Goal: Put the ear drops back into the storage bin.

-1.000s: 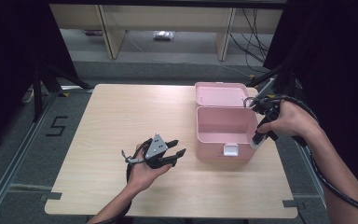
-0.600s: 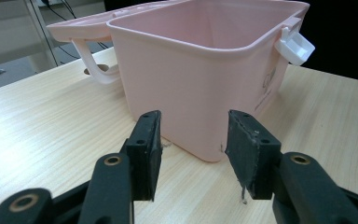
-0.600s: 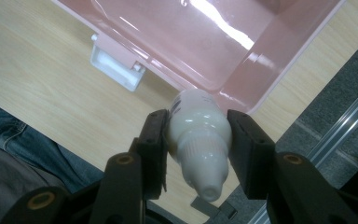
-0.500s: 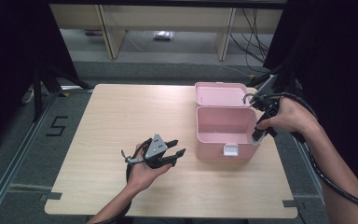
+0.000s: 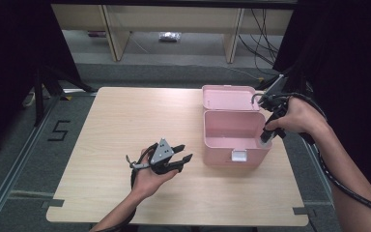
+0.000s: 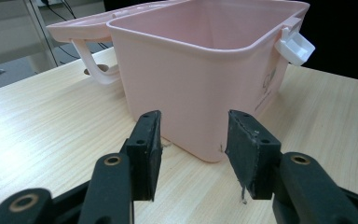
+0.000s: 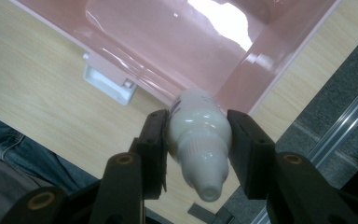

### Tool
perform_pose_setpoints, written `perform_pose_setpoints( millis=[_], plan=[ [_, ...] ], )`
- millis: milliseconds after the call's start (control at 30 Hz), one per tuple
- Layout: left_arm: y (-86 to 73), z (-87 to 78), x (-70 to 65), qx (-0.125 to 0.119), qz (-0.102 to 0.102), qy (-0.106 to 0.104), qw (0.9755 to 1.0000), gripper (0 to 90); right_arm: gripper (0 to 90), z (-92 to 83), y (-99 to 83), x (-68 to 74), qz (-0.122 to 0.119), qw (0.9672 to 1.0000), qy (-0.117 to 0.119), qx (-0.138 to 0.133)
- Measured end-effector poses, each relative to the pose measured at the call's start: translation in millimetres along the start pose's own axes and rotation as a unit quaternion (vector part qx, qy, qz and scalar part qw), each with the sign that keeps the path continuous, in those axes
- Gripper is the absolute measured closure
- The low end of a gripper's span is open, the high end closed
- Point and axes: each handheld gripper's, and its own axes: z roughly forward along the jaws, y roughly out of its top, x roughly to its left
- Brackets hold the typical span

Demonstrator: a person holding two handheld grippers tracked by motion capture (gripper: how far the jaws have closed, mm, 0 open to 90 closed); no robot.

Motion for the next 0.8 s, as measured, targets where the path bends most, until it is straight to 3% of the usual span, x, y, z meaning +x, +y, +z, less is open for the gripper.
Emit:
perform_pose_setpoints(
  millis=[133, 167, 233, 267, 333, 367, 467, 600, 700, 800],
  plan=[
    [0.5, -0.2, -0.1, 0.000, 0.001, 0.000, 1.0000, 54.8, 60.8, 0.7, 1.7, -1.5, 0.005, 1.0000, 0.000, -0.001],
    [0.6, -0.2, 0.1, 0.000, 0.001, 0.000, 1.0000, 54.7, 60.8, 0.1, 2.3, -0.8, 0.014, 0.9999, 0.000, 0.009],
    [0.7, -0.2, -0.1, 0.000, 0.000, 0.000, 1.0000, 54.8, 60.8, 1.3, 3.2, -3.7, -0.004, 1.0000, -0.001, -0.003],
    [0.7, -0.1, -0.2, 0.000, 0.001, 0.000, 1.0000, 54.8, 60.8, 0.8, 3.7, -1.3, 0.019, 0.9998, 0.001, 0.008],
    [0.7, 0.0, -0.3, 0.000, 0.001, 0.000, 1.0000, 54.8, 60.8, 2.7, 4.7, -3.5, 0.003, 1.0000, -0.005, 0.000],
    [0.6, 0.0, -0.2, 0.000, 0.001, 0.000, 1.0000, 54.7, 60.8, 2.6, 5.5, -0.8, 0.024, 0.9996, -0.005, 0.012],
    [0.5, 0.1, -0.2, 0.001, 0.001, -0.001, 1.0000, 54.8, 60.8, 5.7, 7.4, -3.6, 0.007, 0.9999, -0.005, 0.006],
    [0.8, 0.0, -0.2, 0.000, 0.001, -0.001, 1.0000, 54.8, 60.8, 8.8, 10.4, -2.6, 0.020, 0.9996, -0.010, 0.019],
    [0.7, -0.1, -0.1, 0.000, 0.001, -0.001, 1.0000, 54.8, 60.8, 12.5, 12.4, -4.5, 0.008, 0.9998, -0.012, 0.010],
    [-0.1, -0.2, 0.1, -0.001, 0.000, -0.001, 1.0000, 54.8, 60.8, 14.3, 14.1, -3.5, 0.022, 0.9995, -0.007, 0.021]
  ],
)
